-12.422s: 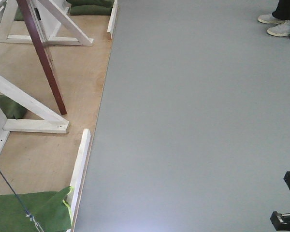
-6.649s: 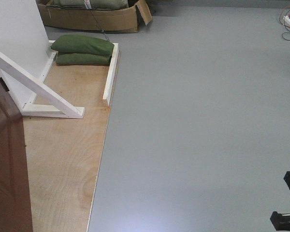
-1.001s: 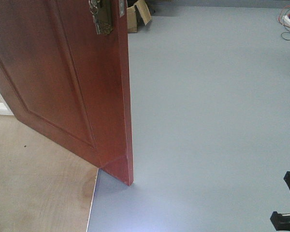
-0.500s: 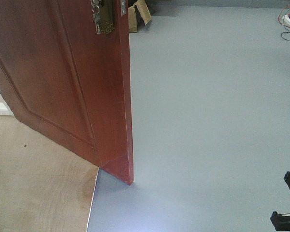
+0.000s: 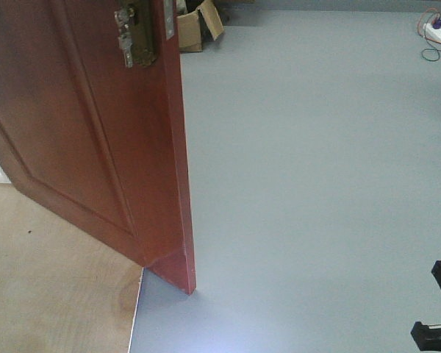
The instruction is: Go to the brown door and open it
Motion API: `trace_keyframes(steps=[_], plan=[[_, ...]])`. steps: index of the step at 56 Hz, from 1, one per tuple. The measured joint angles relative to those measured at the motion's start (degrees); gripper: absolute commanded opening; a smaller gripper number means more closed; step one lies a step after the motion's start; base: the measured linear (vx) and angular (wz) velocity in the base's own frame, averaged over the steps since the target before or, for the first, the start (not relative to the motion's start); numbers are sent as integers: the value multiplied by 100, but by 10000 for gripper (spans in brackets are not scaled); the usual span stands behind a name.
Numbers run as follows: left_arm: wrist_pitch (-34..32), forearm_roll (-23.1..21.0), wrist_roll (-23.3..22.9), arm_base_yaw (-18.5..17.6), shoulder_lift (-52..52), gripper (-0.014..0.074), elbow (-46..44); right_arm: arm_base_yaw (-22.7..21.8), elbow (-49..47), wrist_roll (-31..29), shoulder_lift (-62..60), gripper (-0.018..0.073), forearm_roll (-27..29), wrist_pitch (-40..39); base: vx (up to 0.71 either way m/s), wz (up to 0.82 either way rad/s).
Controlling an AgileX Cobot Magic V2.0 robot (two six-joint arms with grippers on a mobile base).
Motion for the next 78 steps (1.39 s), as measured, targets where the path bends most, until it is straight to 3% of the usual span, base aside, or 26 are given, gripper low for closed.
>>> trace_keyframes(steps=[78], plan=[[-44, -5, 0, -2, -7, 146, -29, 0, 0, 0, 0, 0, 0, -2, 18, -3]])
